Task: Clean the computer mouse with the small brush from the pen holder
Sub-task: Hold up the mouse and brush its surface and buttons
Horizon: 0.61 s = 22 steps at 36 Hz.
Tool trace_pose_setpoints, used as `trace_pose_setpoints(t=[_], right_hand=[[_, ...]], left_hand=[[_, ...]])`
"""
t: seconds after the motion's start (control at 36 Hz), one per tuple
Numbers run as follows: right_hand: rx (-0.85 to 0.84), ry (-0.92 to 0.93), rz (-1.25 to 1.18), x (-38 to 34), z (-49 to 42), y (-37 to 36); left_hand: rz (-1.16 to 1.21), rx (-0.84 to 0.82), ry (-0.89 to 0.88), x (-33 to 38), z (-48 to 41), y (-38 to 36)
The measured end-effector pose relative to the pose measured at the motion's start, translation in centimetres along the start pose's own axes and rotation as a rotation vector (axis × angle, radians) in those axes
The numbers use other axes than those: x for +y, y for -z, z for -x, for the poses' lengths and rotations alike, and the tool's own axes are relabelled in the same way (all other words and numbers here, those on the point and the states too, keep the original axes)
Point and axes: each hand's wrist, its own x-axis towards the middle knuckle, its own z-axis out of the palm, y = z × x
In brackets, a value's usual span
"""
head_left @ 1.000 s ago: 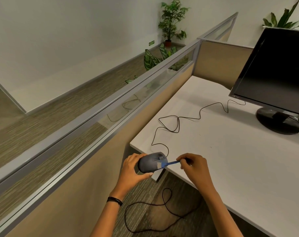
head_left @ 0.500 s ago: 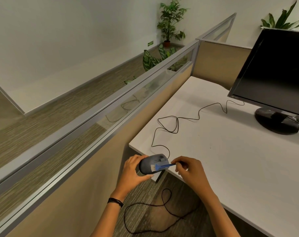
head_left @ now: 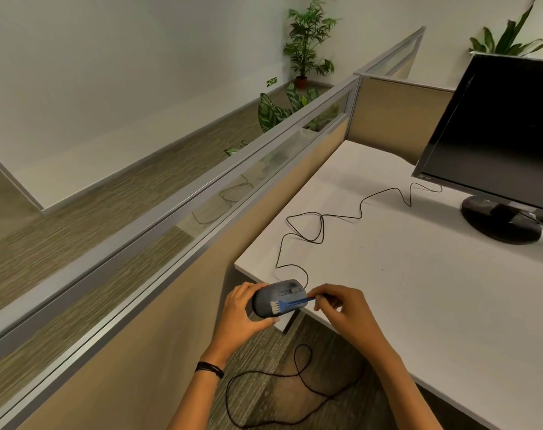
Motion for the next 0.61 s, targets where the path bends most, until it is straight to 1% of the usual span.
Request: trace_pose_setpoints(t=[0.06,0.17,0.28,0.33,0.39,0.44,0.5,0.56,0.61], right_hand=[[0.032,-0.039,0.032,0.6,0.0,-0.1],[0.167,-0.154,0.085,1.7,-0.1,0.5],[0.252,-0.148,0.019,1.6,-0.2,1.2],[0.232,-0.106,-0.039,1.3,-0.2,1.3],[0.167,-0.084,-0.084,1.1,-0.4,1.2],[0.094,-0.095,-0.125,1.2,-0.4,1.1],[0.057,-0.119,-0.150,1.5,-0.4,0.8],[0.081,-0.162,-0.163,2.2,-0.2,0.7],[0.140,-0.209,-0.164,3.1,0.1,0.9]], left_hand=[[0.023,0.006,0.000,0.0,0.0,0.0],[0.041,0.016,-0.012,-0.1,0.0,0.3],[0.039,0.023,-0.024,-0.1,0.0,0.4],[0.036,0.027,-0.029,-0.2,-0.1,0.3],[0.036,0.025,-0.032,-0.3,-0.2,0.2],[0.042,0.017,-0.030,-0.5,-0.3,0.0],[0.061,0.018,-0.017,-0.6,-0.5,-0.1],[0.093,0.020,0.000,-0.7,-0.7,-0.4],[0.125,0.018,0.013,-0.9,-1.0,-0.7]])
